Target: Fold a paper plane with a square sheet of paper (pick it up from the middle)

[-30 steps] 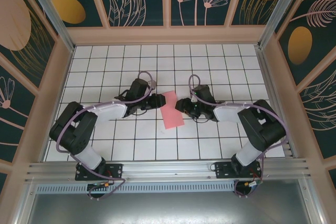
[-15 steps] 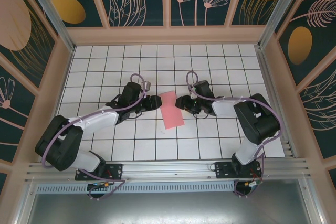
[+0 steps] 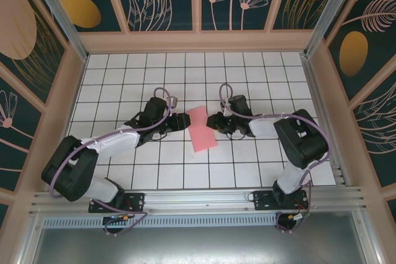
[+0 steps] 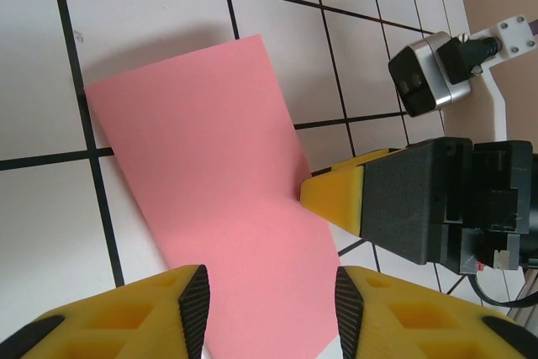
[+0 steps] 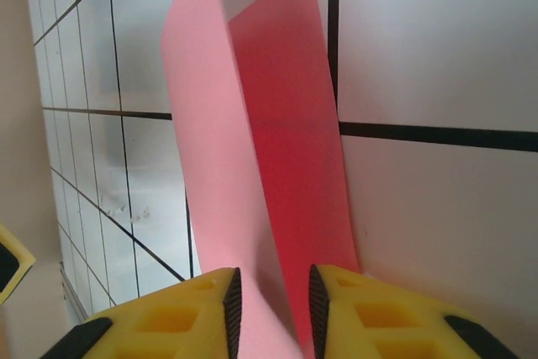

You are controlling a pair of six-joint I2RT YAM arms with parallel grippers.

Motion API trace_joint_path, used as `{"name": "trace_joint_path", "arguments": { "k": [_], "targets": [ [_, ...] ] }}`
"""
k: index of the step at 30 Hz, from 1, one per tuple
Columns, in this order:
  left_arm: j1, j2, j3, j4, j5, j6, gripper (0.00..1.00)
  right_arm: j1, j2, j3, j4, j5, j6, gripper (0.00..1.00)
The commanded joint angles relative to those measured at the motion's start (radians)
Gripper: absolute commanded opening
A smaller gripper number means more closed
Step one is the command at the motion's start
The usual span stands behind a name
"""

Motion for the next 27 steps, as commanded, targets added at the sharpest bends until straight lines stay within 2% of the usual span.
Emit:
{"name": "trace_joint_path", "arguments": {
  "k": [1,7,12,15,18,23,27],
  "targets": [
    [0.003,-0.008,-0.012,0.013,0.016,0.017,0.47,0.004,-0.020,-0.033,0.078,-0.040,0.032,0.29],
    [0.003,-0.006,-0.009,0.008,0.031,0.029,0.47,0.011,-0.003,-0.028,0.098,-0.079,0.035,0.32],
    [0.003,-0.004,-0.007,0.011,0.055,0.036,0.47,0.011,0.047,0.021,0.062,-0.089,0.009,0.28],
    [-0.001,-0.017,-0.014,0.008,0.051,0.046,0.47,0.011,0.057,0.032,0.055,-0.070,0.024,0.21],
    [-0.017,-0.043,-0.028,-0.012,-0.019,0.076,0.50,0.016,0.046,0.010,0.097,-0.059,0.073,0.13],
    [-0.065,-0.060,-0.031,-0.058,-0.099,0.128,0.50,0.058,-0.009,-0.058,0.170,0.017,0.199,0.08],
    [-0.099,-0.068,-0.046,-0.046,-0.133,0.133,0.50,0.126,-0.085,-0.109,0.166,0.176,0.332,0.09]
  ]
}}
